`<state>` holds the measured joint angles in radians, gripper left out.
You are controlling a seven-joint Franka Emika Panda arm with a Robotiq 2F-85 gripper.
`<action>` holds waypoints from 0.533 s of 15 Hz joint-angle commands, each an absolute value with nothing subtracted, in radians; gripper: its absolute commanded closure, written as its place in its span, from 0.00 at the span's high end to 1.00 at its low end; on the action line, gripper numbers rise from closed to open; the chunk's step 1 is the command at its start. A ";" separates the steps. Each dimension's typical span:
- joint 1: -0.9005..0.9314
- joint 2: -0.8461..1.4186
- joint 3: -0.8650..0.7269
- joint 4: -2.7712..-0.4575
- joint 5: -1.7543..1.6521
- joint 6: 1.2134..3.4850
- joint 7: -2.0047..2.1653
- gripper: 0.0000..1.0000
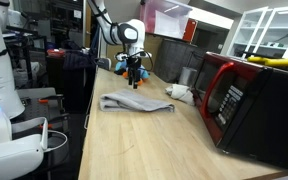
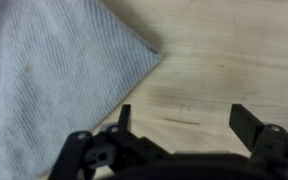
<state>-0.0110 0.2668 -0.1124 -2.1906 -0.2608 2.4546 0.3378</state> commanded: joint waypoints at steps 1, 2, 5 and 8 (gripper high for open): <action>-0.002 0.350 -0.155 -2.029 -0.293 2.341 0.369 1.00; -0.005 0.375 -0.163 -1.991 -0.287 2.314 0.365 1.00; -0.018 0.462 -0.187 -1.864 -0.274 2.202 0.361 1.00; -0.039 0.555 -0.211 -1.737 -0.263 2.097 0.360 1.00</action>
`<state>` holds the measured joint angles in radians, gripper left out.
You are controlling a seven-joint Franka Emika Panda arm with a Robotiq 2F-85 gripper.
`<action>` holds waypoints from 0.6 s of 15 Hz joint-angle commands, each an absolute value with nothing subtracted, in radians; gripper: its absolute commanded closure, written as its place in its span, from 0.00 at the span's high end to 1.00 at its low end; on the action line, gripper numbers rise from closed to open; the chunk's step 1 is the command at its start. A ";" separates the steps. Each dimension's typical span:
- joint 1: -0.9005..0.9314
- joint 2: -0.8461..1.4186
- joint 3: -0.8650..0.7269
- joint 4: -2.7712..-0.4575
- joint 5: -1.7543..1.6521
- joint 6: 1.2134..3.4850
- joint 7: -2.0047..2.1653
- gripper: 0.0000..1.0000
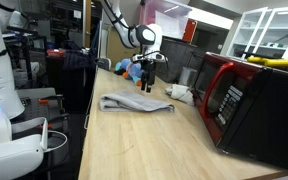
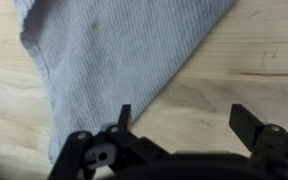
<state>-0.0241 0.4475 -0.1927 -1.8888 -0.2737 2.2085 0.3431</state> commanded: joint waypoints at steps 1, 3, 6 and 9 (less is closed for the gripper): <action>-0.048 0.588 -0.218 -1.691 -0.258 2.064 0.358 1.00; -0.073 0.661 -0.228 -1.599 -0.240 2.005 0.355 1.00; -0.120 0.747 -0.224 -1.475 -0.194 1.945 0.327 1.00; -0.151 0.810 -0.226 -1.374 -0.168 1.899 0.324 1.00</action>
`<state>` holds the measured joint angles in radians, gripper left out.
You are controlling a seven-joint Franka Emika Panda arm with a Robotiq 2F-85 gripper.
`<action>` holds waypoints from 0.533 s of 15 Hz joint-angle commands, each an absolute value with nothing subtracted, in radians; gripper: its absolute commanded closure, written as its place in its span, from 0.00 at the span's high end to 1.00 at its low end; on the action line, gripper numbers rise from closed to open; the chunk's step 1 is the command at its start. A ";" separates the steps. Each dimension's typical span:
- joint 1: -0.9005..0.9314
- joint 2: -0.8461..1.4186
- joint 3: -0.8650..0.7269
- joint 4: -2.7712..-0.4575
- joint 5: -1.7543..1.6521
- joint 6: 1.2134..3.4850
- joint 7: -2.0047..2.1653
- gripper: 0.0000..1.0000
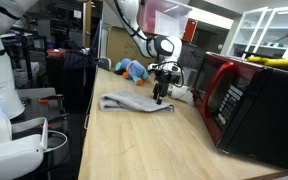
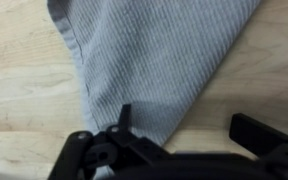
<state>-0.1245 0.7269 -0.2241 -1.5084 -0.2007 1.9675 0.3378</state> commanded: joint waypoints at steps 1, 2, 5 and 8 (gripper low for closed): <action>-0.158 0.827 -0.228 -1.347 -0.163 1.887 0.325 1.00; -0.164 0.841 -0.229 -1.322 -0.163 1.878 0.325 1.00; -0.172 0.863 -0.233 -1.275 -0.169 1.874 0.328 0.66; -0.161 0.857 -0.235 -1.269 -0.177 1.883 0.339 0.43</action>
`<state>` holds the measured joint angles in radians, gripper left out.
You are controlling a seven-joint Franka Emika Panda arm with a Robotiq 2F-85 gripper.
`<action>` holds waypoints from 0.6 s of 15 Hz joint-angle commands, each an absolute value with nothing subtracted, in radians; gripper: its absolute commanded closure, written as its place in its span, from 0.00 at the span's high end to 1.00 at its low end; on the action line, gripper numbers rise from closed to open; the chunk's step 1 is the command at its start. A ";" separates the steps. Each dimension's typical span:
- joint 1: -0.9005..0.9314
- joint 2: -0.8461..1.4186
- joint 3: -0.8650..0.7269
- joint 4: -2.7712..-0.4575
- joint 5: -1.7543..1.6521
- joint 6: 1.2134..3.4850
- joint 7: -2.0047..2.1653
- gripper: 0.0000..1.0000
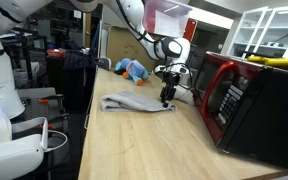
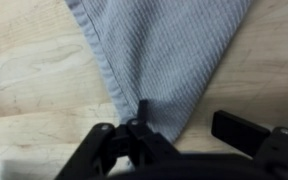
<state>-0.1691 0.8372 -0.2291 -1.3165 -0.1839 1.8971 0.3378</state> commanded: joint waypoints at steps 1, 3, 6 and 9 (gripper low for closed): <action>-0.157 0.850 -0.235 -1.272 -0.180 1.889 0.341 0.34; -0.146 0.831 -0.234 -1.286 -0.185 1.907 0.345 0.19; -0.119 0.792 -0.230 -1.331 -0.198 1.954 0.343 0.00; -0.069 0.726 -0.221 -1.429 -0.219 2.050 0.342 0.00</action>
